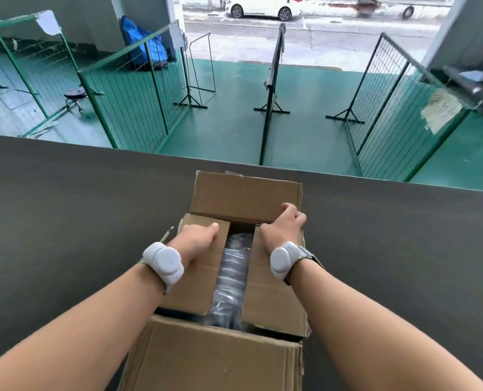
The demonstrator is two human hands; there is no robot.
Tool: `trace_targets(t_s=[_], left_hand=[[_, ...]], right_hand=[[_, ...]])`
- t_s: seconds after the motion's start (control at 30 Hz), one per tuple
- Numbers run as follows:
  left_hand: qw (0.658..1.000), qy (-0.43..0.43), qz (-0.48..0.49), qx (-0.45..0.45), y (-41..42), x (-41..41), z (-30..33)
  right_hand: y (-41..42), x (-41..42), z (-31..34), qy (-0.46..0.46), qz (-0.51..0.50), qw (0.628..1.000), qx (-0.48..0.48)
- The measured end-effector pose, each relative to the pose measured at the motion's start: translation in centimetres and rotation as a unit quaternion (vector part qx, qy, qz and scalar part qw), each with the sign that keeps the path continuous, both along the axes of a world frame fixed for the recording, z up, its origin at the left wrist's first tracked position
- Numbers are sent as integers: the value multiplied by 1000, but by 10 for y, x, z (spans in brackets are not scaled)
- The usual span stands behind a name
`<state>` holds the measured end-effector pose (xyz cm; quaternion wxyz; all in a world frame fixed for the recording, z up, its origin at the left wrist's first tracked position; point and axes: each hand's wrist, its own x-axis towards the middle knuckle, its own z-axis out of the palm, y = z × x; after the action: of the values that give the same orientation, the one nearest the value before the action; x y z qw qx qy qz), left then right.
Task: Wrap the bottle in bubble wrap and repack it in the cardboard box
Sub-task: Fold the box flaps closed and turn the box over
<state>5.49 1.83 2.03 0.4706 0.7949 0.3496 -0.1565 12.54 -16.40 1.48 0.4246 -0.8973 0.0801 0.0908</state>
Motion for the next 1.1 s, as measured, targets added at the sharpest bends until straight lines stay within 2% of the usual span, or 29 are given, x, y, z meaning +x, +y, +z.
trace_targets(t_s=[0.17,0.33,0.47,0.6,0.7,0.8,0.93,1.0,1.1], left_hand=[[993,2,55,-105,6,8,-5],[989,-23,63,-129,4,3,-4],[995,-49,30,-80,0,-13,0],[997,-51,-50,-1,-7,-31,5],[989,-118,-52,66,-19,-52,14],[970,-212,-23,119,-24,-67,25],[959,-256,-29,116,-16,-74,32],[959,-249,-63,119,-9,-72,28],[973,-157,-145,89,-8,-76,25]], right_hand=[[-12,23,3,49,-76,992,88],[-19,24,10,36,-126,966,225],[-29,7,28,-3,-118,961,249],[-45,-10,29,-49,-103,979,169],[-49,-26,35,-62,-90,982,152],[-47,-36,26,-21,-86,988,130],[-52,-61,-5,27,-74,997,16],[-55,-71,-14,30,-77,996,-26],[-64,-80,-21,45,-86,995,-15]])
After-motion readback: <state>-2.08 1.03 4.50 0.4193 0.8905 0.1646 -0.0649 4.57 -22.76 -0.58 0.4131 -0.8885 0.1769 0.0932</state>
